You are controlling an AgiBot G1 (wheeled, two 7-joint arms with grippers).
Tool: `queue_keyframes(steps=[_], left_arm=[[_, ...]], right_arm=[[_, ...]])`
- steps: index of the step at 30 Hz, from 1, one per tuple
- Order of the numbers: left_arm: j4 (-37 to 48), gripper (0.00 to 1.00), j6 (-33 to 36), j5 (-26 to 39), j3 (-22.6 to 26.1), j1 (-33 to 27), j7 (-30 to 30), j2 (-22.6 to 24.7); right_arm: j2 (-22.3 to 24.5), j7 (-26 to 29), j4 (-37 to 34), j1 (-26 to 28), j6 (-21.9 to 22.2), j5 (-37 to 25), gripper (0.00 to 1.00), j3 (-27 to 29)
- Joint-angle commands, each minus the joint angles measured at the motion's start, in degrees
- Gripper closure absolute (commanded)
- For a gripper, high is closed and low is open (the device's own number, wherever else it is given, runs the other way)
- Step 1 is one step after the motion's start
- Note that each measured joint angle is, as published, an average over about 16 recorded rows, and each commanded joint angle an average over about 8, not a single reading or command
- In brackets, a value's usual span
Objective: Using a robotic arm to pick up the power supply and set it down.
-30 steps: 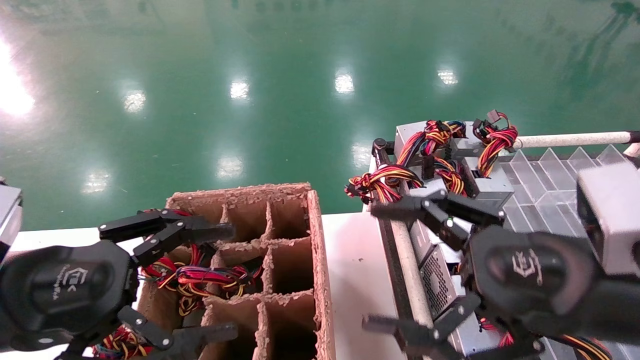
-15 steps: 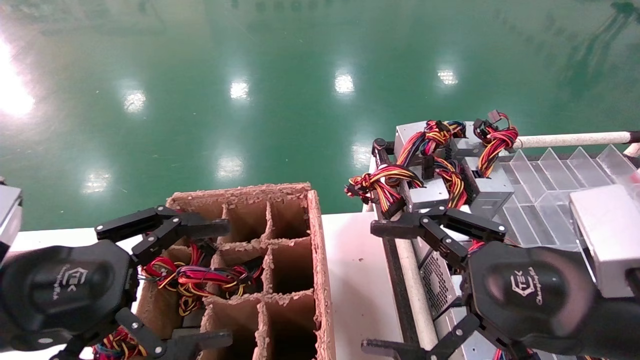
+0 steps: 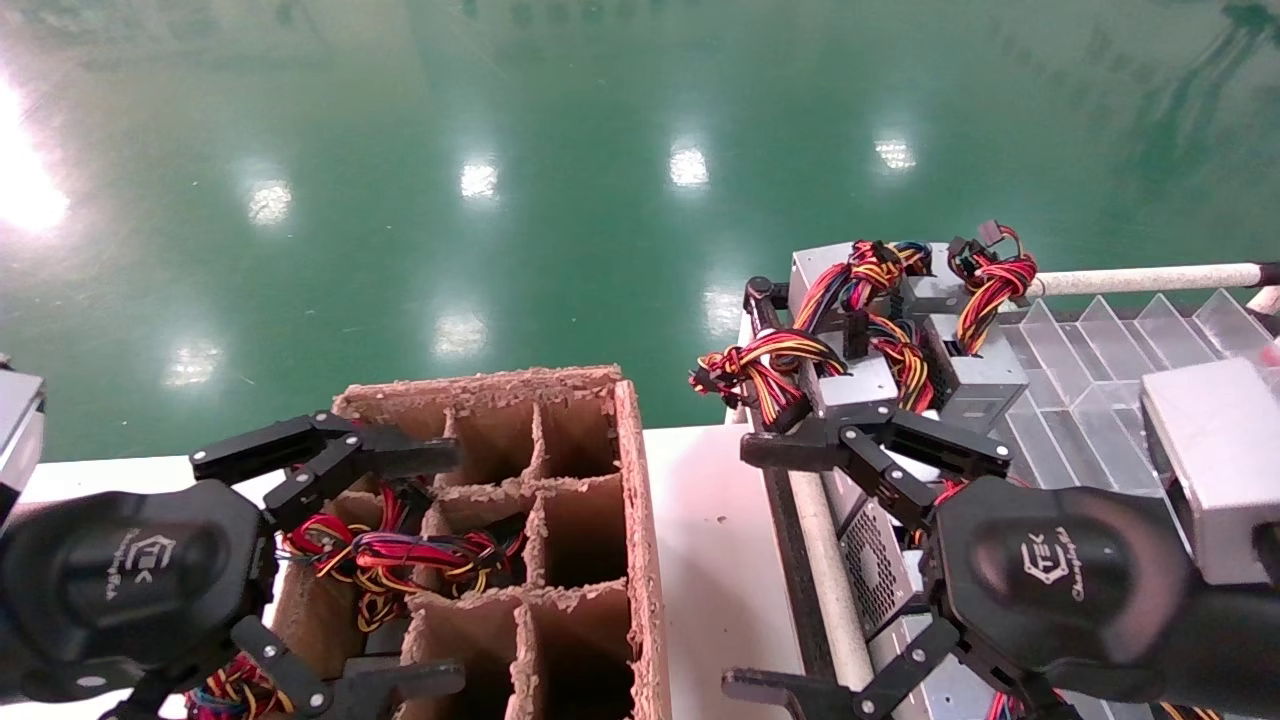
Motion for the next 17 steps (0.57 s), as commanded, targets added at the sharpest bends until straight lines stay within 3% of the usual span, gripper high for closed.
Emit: queue_keyframes(steps=[1,17], left_arm=[[0.00,0.00,0.00,0.00,0.00,0.00,0.00,0.00],[0.00,0.00,0.00,0.00,0.00,0.00,0.00,0.00]], right_arm=[[-0.02,-0.06,-0.11,0.04,-0.01,0.10,0.00,-0.09],[-0.08,-0.18,-0.43,0.18,-0.06,0.37,0.00,-0.37]])
